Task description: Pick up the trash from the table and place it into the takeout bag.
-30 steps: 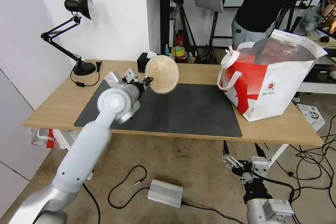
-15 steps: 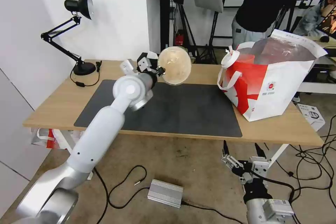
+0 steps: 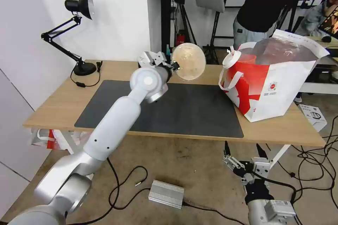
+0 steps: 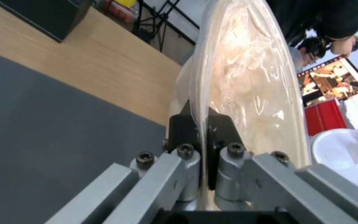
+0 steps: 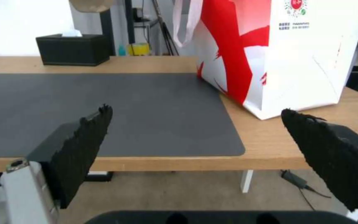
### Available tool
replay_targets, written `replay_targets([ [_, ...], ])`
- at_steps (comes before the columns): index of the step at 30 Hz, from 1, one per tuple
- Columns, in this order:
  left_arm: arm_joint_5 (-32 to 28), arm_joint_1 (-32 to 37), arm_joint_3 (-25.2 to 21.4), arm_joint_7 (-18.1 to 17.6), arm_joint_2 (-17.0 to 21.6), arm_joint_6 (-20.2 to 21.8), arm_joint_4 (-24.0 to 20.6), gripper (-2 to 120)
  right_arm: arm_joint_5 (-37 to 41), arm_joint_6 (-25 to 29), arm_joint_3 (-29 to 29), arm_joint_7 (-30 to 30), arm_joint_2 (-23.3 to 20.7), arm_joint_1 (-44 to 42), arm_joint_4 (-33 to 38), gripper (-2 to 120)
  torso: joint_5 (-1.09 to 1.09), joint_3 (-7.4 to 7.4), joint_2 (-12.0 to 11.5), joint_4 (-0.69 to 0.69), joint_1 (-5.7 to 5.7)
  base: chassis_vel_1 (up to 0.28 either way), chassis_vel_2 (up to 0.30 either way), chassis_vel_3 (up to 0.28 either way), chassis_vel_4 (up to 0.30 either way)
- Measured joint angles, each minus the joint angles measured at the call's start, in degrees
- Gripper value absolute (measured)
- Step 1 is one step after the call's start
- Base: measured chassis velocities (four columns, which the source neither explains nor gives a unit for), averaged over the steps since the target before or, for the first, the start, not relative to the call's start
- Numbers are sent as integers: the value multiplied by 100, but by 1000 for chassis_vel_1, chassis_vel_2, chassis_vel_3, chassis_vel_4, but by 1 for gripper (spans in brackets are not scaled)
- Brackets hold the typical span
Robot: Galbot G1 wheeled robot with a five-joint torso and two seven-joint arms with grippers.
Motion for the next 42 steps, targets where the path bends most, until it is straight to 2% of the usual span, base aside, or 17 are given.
replay_targets([
  [20, 120, -476, 464, 124, -391, -27, 693, 0, 0, 0, 0, 0, 0, 0, 0, 100, 0, 0, 1, 0, 0, 0, 0, 0, 0],
  [42, 138, -1045, 630, 296, -835, -43, 1383, 0, 0, 0, 0, 0, 0, 0, 0, 100, 0, -1, 0, 0, 0, 0, 0, 0, 0],
])
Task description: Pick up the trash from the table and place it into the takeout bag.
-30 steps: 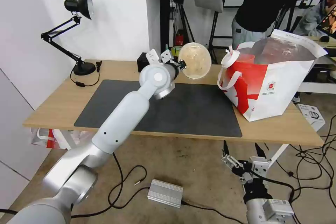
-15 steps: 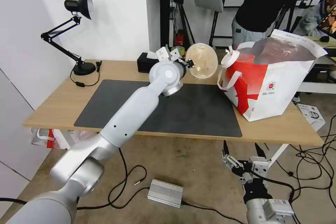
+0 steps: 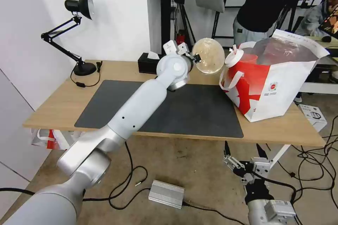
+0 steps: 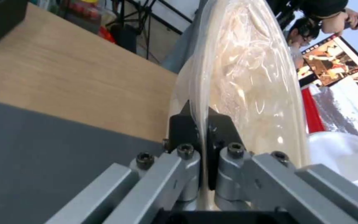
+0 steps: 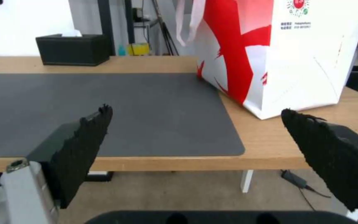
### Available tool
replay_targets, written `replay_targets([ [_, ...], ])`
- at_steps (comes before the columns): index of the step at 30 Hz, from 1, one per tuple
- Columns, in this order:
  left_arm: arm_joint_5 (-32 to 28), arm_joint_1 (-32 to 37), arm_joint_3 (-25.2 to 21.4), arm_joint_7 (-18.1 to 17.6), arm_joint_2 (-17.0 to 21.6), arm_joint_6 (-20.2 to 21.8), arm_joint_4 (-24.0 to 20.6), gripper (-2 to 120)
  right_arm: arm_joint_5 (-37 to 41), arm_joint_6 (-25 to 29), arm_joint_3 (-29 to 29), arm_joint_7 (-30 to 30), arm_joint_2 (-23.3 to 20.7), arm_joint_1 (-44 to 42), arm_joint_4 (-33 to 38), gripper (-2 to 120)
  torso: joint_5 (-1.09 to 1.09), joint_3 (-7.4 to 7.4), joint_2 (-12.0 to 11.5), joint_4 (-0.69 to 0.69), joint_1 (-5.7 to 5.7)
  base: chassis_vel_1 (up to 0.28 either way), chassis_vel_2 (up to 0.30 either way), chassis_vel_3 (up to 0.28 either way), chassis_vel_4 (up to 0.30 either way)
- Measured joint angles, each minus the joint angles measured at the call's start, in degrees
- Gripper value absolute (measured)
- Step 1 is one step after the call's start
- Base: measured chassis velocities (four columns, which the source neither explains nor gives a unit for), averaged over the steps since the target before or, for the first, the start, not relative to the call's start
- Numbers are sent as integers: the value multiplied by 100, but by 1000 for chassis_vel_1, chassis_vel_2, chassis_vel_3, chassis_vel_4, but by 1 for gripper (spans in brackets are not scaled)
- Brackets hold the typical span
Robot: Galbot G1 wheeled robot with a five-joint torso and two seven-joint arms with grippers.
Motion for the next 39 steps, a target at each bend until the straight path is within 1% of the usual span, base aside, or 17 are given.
replay_targets([
  [8, 23, -102, 1, 14, -148, -8, 133, 0, 0, 0, 0, 0, 0, 0, 0, 100, 0, 0, 0, 0, 0, 0, 0, 0, 0],
  [34, 16, -585, 131, 63, -325, -10, 420, 0, 0, 0, 0, 0, 0, 0, 0, 100, -1, 0, 0, 0, -1, 0, 0, 0, 0],
  [39, 6, -729, 173, 70, -419, -11, 532, 0, 0, 0, 0, 0, 0, 0, 0, 100, 0, 0, 0, 0, -1, 0, 0, 0, 0],
])
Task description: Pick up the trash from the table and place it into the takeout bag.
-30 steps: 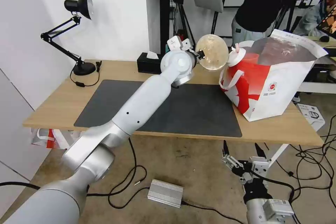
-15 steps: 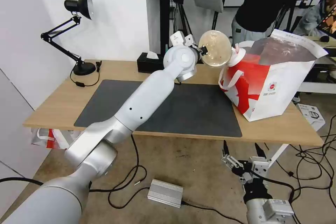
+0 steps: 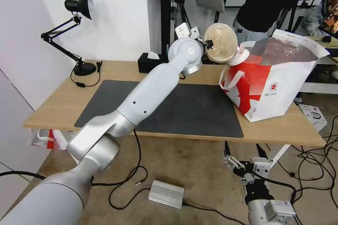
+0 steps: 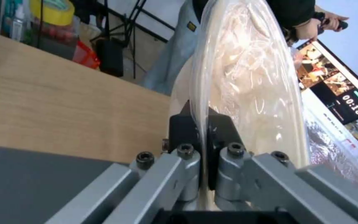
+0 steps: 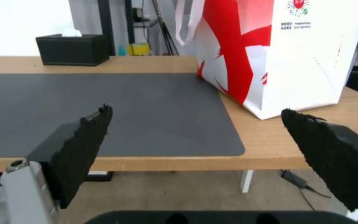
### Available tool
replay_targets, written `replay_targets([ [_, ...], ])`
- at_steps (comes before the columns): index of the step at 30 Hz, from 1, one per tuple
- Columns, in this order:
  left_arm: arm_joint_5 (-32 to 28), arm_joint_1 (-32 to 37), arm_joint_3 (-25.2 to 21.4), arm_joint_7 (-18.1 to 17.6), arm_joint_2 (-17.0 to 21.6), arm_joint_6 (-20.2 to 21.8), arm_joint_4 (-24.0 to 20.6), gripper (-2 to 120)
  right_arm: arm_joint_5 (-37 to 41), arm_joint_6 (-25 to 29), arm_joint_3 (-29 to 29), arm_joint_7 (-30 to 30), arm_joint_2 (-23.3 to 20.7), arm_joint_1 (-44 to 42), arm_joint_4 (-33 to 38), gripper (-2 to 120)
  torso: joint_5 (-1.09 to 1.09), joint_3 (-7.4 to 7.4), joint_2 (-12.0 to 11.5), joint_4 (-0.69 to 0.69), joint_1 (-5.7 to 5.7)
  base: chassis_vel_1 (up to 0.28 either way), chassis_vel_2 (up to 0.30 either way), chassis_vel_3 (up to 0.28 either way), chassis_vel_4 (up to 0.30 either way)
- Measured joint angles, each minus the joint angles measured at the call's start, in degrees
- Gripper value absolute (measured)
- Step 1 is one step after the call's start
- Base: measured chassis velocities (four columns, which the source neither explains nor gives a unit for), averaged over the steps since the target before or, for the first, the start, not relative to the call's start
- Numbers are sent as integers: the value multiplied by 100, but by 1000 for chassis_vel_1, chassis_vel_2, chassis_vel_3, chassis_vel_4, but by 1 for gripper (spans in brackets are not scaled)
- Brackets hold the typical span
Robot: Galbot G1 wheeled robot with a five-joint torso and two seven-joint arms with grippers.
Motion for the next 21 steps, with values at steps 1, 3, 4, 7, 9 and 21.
replay_targets([
  [1, 0, -24, 14, 3, -20, 0, 21, 0, 0, 0, 0, 0, 0, 0, 0, 100, 0, 0, 0, 0, 0, 0, 0, 0, 0],
  [3, 0, -48, 34, 7, -43, 0, 40, 0, 0, 0, 0, 0, 0, 0, 0, 100, 0, 0, 0, 0, 0, 0, 0, 0, 0],
  [4, 0, -82, 65, 11, -72, -1, 67, 0, 0, 0, 0, 0, 0, 0, 0, 100, 0, 0, 0, 0, 0, 0, 0, 0, 0],
  [7, 2, -146, 119, 27, -87, -16, 111, 0, 0, 0, 0, 0, 0, 0, 0, 100, 0, 0, 0, -1, 0, 0, 0, 0, 0],
  [9, 3, -178, 142, 32, -87, -30, 131, 0, 0, 0, 0, 0, 0, 0, 0, 100, 0, 0, 0, 0, 0, 0, 0, 0, 0],
  [21, -24, -416, 329, 110, -86, -40, 232, 0, 0, 0, 0, 0, 0, 0, 0, 100, 0, 0, -1, 0, 0, 0, 0, 0, 0],
])
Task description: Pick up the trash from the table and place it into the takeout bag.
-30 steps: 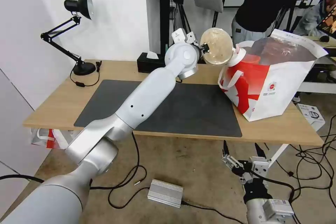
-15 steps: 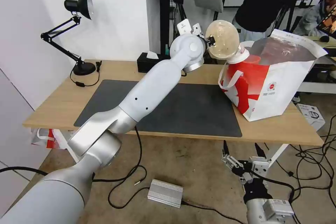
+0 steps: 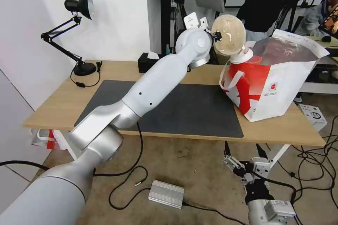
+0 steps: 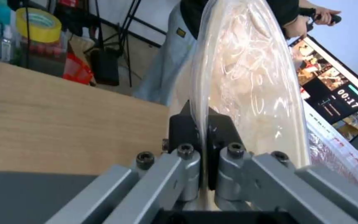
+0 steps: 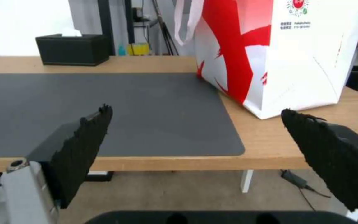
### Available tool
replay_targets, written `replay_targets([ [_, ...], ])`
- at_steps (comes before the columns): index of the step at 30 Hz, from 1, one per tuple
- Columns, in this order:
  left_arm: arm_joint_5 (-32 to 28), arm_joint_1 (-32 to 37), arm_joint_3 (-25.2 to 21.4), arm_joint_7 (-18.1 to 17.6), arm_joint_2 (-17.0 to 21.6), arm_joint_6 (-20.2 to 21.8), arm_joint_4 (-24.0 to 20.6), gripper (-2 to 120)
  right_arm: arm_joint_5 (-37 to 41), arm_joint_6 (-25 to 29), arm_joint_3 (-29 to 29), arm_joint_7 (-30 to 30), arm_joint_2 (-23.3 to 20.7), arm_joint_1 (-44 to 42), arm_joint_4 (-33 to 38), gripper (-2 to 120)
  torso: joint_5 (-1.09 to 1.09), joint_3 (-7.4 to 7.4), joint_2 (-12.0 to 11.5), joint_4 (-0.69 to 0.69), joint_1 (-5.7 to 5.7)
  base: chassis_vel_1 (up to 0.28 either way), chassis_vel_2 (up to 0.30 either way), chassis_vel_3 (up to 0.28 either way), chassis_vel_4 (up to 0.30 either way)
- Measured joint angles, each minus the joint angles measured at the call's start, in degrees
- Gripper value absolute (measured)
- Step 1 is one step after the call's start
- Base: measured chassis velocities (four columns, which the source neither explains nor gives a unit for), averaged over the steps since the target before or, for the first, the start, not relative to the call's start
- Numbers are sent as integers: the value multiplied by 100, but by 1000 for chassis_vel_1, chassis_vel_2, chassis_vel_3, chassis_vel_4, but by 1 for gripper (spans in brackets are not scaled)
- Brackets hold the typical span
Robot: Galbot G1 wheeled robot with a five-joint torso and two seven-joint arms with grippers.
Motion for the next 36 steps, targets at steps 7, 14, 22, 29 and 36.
replay_targets([
  [7, -21, -114, 118, 14, 1, 0, 42, 0, 0, 0, 0, 0, 0, 0, 0, 100, 0, 0, 0, 0, 0, 0, 0, 0, 0],
  [14, -29, -185, 220, 30, 2, 14, 107, 0, 0, 0, 0, 0, 0, 0, 0, 100, 0, 0, 0, 0, 0, 0, 0, 0, 0],
  [22, -31, -218, 350, 39, 3, 27, 184, 0, 0, 0, 0, 0, 0, 0, 0, 100, 0, 0, 0, 0, 0, 0, 0, 0, 0],
  [29, -31, -254, 449, 50, 1, 42, 216, 0, 0, 0, 0, 0, 0, 0, 0, 100, 0, 0, 0, 0, 0, 0, 0, 0, 0],
  [36, -33, -296, 641, 85, 0, 54, 216, 0, 0, 0, 0, 0, 0, 0, 0, 100, 0, 0, 1, 0, 0, 0, 0, 0, 0],
])
